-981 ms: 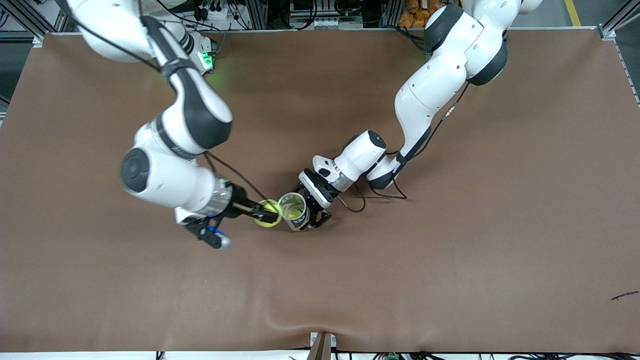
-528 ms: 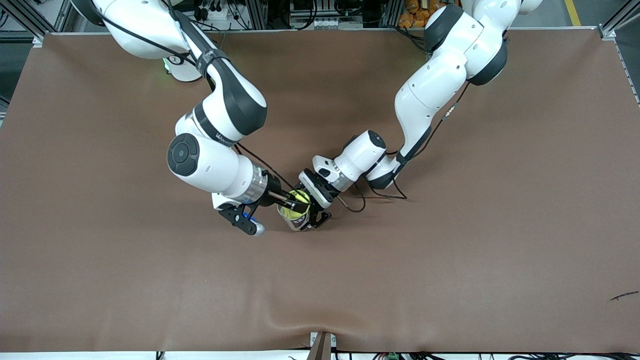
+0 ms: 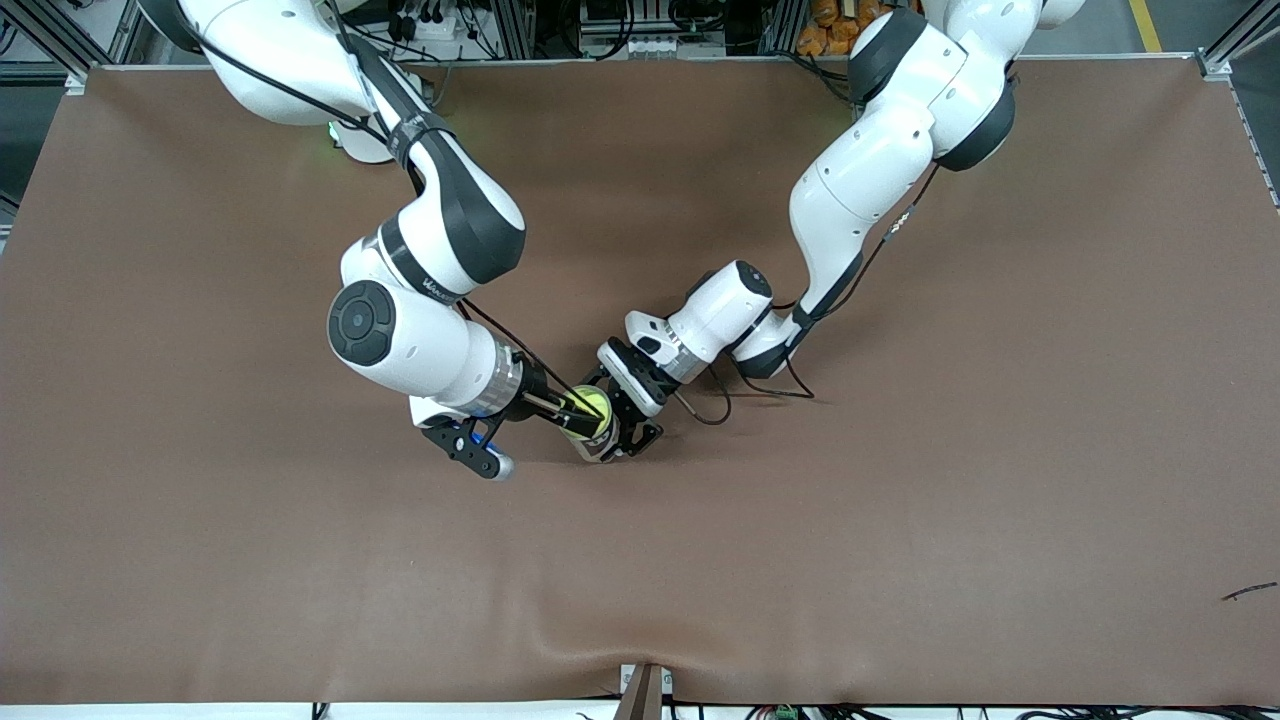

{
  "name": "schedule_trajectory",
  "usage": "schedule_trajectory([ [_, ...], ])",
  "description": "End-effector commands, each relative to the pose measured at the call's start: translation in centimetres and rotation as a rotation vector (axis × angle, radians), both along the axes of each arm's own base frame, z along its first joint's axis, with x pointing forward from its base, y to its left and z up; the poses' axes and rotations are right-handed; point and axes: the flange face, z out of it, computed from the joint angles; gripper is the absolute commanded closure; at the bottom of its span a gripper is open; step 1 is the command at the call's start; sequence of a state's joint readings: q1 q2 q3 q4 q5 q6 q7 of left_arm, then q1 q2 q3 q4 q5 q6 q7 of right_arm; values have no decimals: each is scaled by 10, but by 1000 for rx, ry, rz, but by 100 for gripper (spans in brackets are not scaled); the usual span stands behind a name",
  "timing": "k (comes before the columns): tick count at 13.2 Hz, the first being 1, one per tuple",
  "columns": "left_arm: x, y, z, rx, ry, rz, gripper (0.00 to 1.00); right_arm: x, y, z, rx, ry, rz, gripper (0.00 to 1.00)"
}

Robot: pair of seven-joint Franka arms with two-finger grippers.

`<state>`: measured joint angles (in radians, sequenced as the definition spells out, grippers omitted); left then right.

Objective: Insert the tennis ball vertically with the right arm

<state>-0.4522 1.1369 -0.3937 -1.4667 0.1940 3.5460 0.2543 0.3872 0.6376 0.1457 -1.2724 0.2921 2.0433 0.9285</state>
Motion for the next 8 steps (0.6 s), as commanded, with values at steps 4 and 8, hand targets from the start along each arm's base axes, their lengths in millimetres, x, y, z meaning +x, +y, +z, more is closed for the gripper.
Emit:
schedule_trajectory([
  [4, 3, 0, 4, -18, -3, 17, 14, 16, -73, 15, -50, 28, 114, 0],
  [8, 2, 0, 3, -16, -1, 17, 14, 12, -177, 58, -134, 6, 316, 0],
])
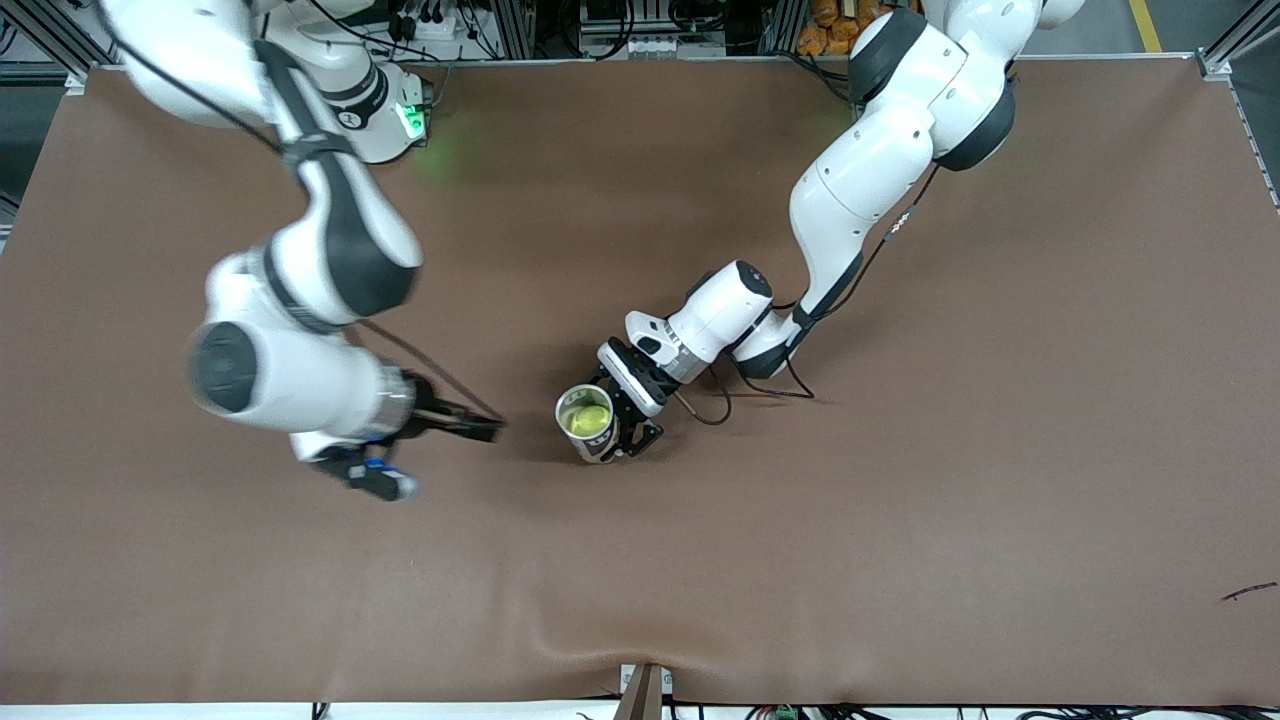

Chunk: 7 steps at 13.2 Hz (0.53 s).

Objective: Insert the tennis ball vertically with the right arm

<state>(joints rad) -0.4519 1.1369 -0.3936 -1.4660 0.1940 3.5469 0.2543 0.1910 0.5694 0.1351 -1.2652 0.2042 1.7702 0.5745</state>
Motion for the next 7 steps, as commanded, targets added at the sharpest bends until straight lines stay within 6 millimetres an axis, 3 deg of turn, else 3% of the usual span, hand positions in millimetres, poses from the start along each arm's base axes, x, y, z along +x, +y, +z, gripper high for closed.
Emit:
schedule_trajectory([
  [1, 2, 0, 3, -16, -1, 16, 14, -26, -53, 44, -19, -41, 120, 0],
  [3, 2, 0, 3, -15, 0, 16, 14, -47, -98, 69, -59, -88, 211, 0],
  [4, 2, 0, 3, -15, -1, 15, 14, -59, -125, 94, -110, -129, 272, 0],
  [7, 2, 0, 3, -16, -2, 15, 14, -89, -203, 140, -154, -102, 301, 0],
])
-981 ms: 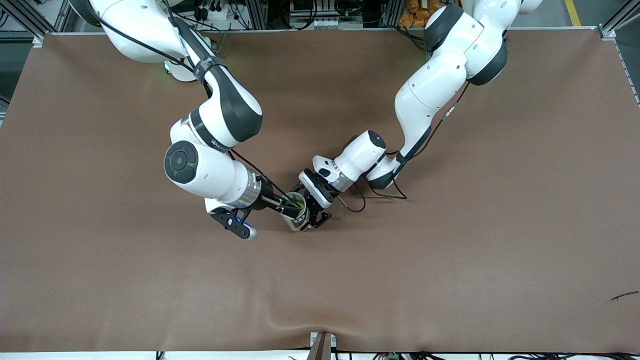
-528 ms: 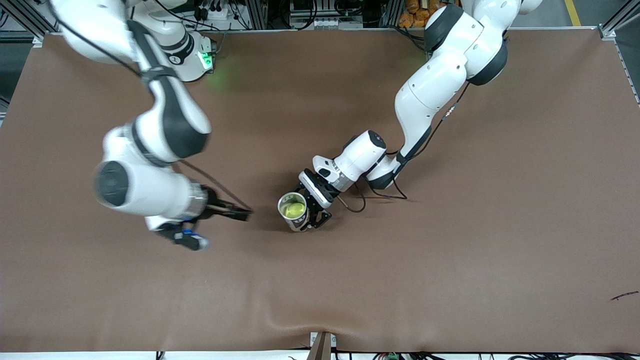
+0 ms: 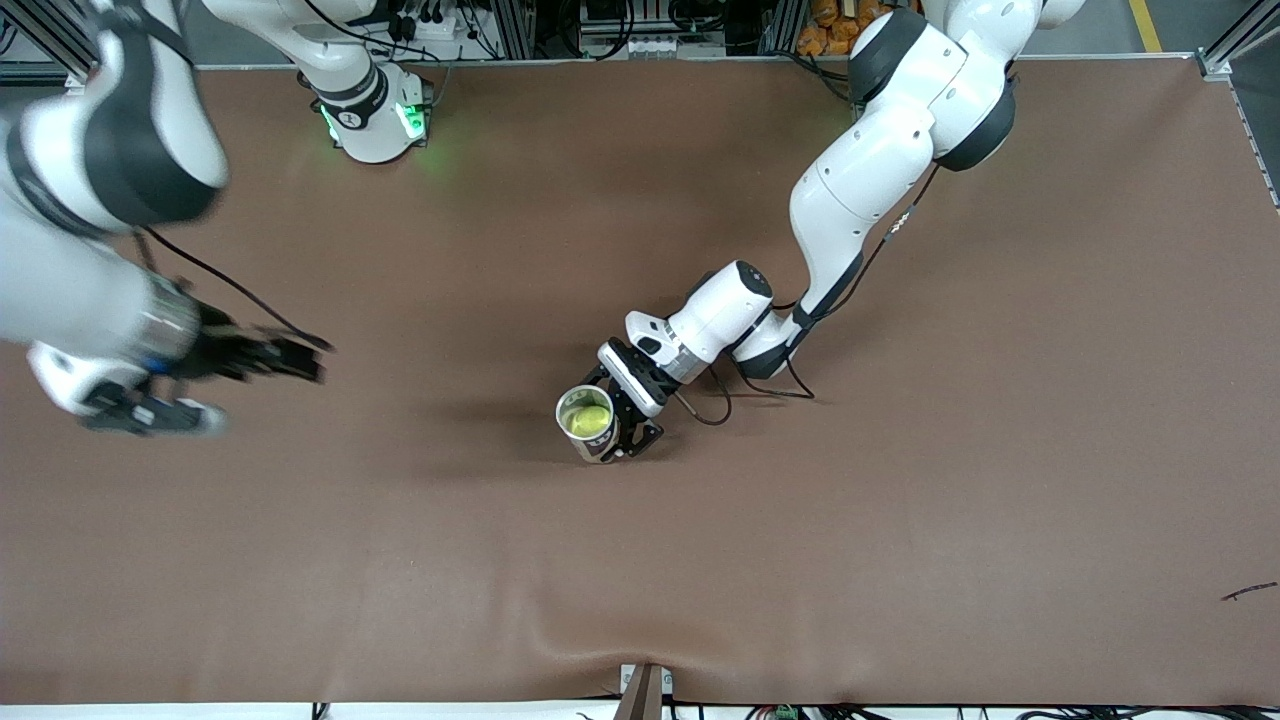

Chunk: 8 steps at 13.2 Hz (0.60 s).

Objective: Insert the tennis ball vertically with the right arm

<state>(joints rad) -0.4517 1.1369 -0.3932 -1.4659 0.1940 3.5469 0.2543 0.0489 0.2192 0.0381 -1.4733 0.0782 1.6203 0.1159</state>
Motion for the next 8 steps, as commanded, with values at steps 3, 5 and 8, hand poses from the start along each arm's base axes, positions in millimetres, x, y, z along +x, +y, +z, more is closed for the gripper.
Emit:
schedule_trajectory([
  [3, 2, -1, 4, -16, -2, 14, 14, -51, -84, 50, -22, -3, 49, 0],
  [5, 3, 0, 4, -17, -2, 17, 14, -65, -102, 64, -36, -1, 49, 0],
  [8, 3, 0, 4, -17, -3, 16, 12, -79, -111, 74, -38, 20, 36, 0],
])
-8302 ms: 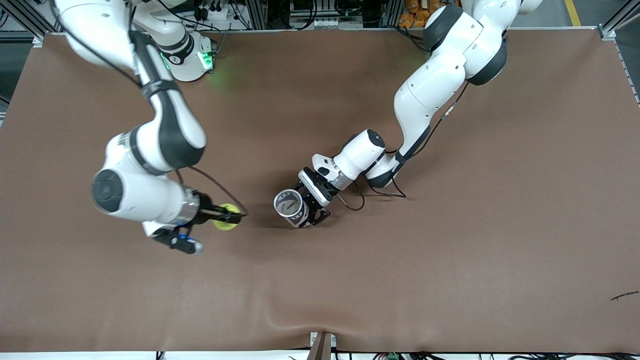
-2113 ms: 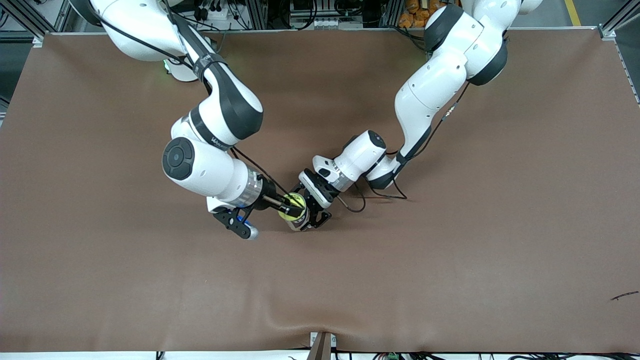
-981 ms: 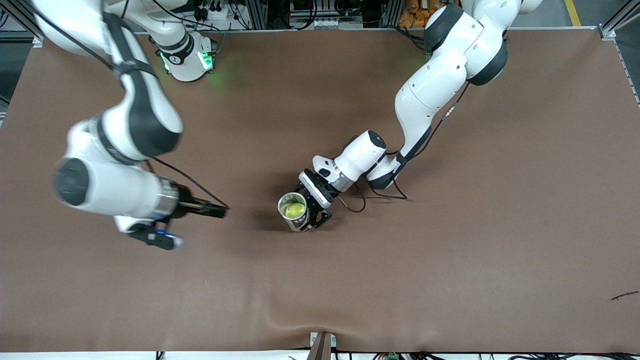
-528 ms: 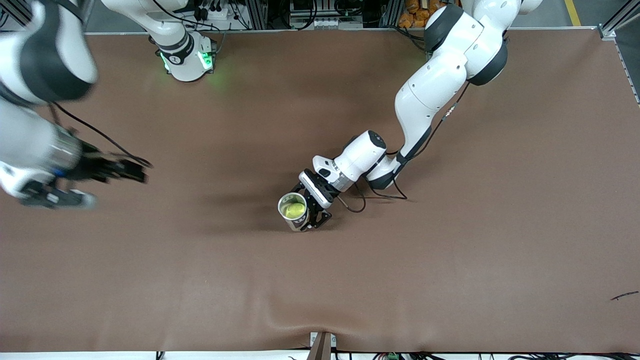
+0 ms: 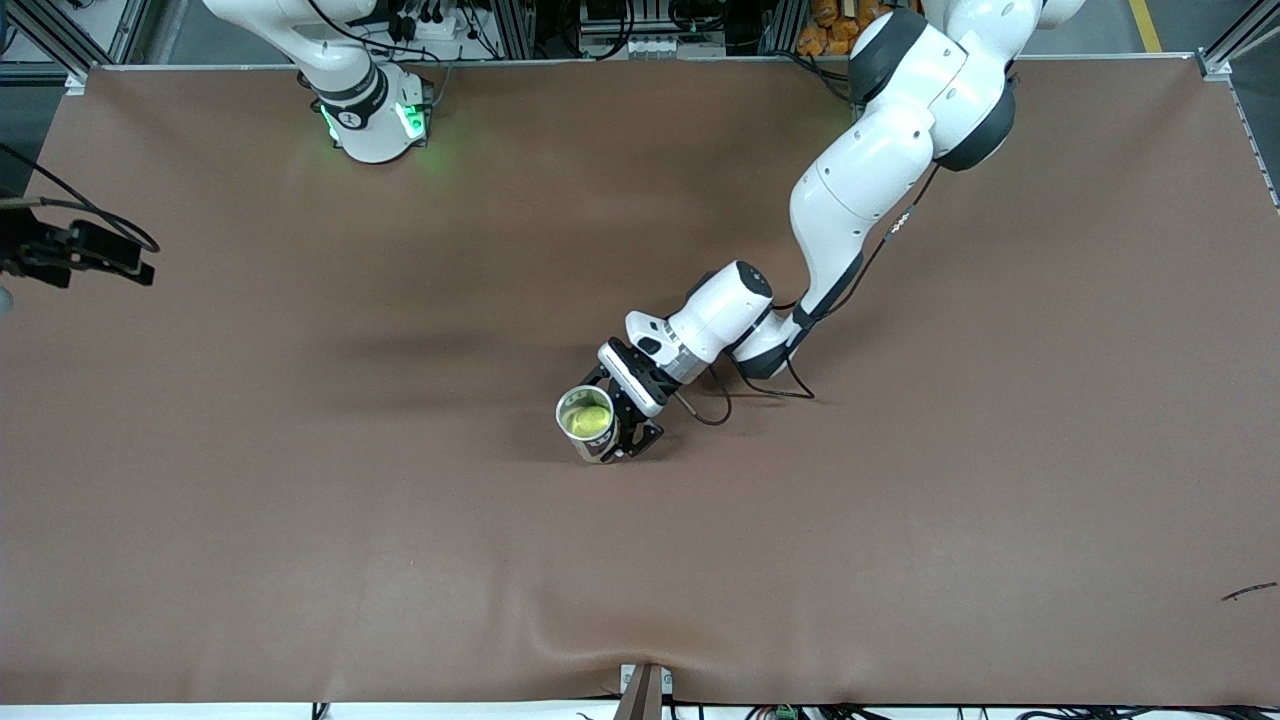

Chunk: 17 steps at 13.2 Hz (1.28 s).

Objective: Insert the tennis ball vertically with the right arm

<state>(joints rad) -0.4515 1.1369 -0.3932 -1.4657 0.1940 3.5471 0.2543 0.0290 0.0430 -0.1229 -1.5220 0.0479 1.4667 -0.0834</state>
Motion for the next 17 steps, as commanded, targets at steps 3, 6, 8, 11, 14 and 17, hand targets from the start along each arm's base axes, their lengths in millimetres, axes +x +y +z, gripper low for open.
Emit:
schedule_trajectory([
  [3, 1, 0, 3, -13, 0, 13, 0, -18, -7, 5, -14, 24, 3, 0],
  [6, 4, 3, 3, -11, -5, 14, 0, -20, -9, 6, -31, 35, 5, 0],
  [8, 3, 7, 1, -7, 6, 18, 0, -18, -8, 8, -71, 16, 55, 0],
  [11, -8, 22, -11, 31, 46, 10, 0, -16, -7, 9, -63, 6, 57, 0],
  [14, -24, 35, -21, 68, 86, -6, 0, -11, 2, 29, -71, -36, 68, 0],
  [17, -39, 55, -26, 111, 125, -17, 0, -10, 2, 30, -82, -39, 72, 0],
])
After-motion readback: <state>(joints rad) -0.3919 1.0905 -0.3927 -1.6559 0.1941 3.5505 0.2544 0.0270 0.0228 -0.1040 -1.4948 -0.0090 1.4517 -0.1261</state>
